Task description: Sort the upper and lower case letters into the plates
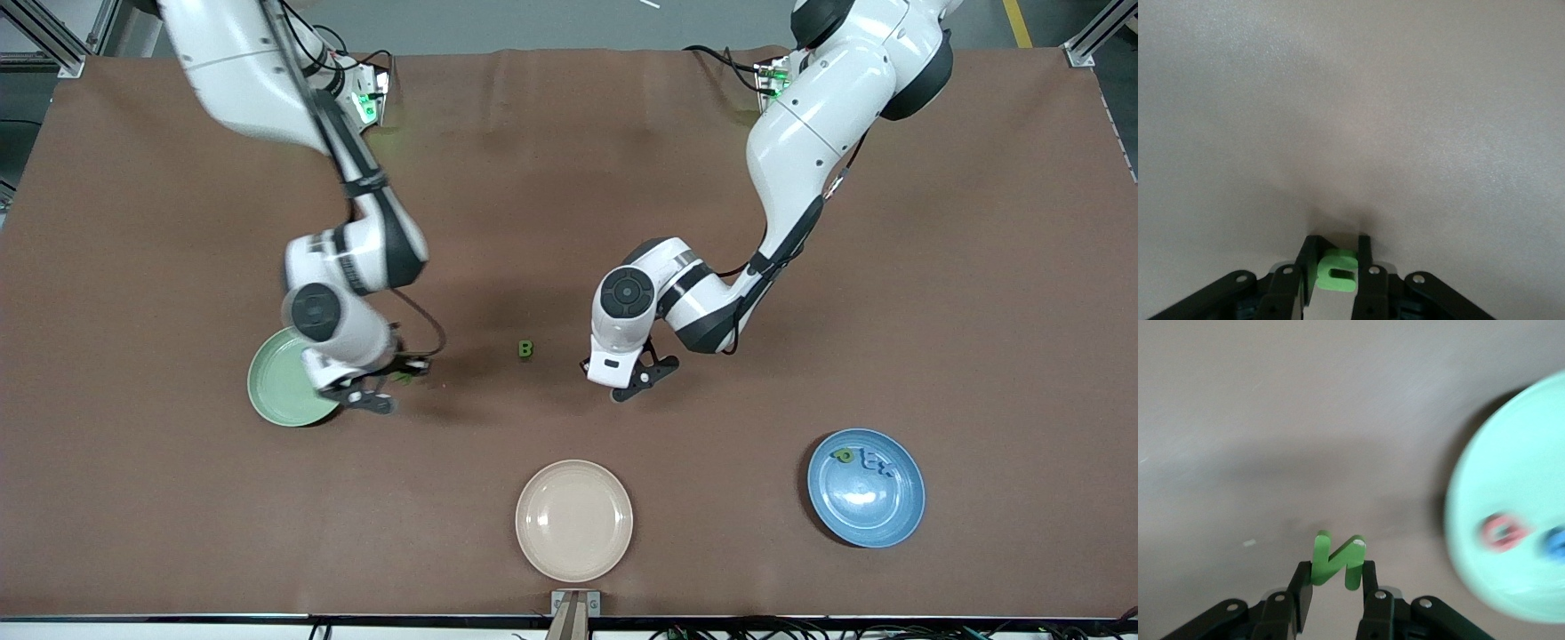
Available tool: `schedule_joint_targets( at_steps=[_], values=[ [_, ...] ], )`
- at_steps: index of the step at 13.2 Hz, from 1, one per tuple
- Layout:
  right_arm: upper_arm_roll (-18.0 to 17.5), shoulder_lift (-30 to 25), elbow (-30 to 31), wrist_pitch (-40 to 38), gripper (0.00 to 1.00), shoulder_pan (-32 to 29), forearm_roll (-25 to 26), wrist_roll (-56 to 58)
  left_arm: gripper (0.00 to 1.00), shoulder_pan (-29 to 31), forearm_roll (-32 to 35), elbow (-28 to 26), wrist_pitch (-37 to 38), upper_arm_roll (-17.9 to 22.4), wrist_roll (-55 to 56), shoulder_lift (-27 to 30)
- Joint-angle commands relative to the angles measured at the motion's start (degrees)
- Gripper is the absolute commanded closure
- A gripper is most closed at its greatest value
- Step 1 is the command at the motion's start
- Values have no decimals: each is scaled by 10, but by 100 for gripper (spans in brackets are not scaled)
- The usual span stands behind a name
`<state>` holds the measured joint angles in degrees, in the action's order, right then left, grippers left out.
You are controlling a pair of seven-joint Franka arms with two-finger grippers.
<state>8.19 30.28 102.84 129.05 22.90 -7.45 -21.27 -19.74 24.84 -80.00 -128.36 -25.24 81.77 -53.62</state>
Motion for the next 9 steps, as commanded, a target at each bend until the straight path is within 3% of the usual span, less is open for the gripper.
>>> schedule_joint_targets(
  at_steps=[1, 6, 7, 8, 9],
  values=[
    [-11, -29, 45, 7, 100, -87, -4, 163, 99, -6, 10, 3, 8, 8, -8, 7],
    [-12, -29, 108, 58, 97, -172, -4, 341, 100, 28, 21, 5, 51, 7, -50, 35],
    [-12, -28, 112, 65, 80, -174, -4, 348, 100, 41, 22, 5, 51, 7, -63, 45],
    [-12, -28, 111, 64, 14, -173, -4, 358, 100, 53, 23, 5, 51, 7, -87, 53],
    [-12, -29, 109, 60, 0, -173, -4, 360, 100, 72, 23, 5, 51, 6, -111, 57]
  ],
)
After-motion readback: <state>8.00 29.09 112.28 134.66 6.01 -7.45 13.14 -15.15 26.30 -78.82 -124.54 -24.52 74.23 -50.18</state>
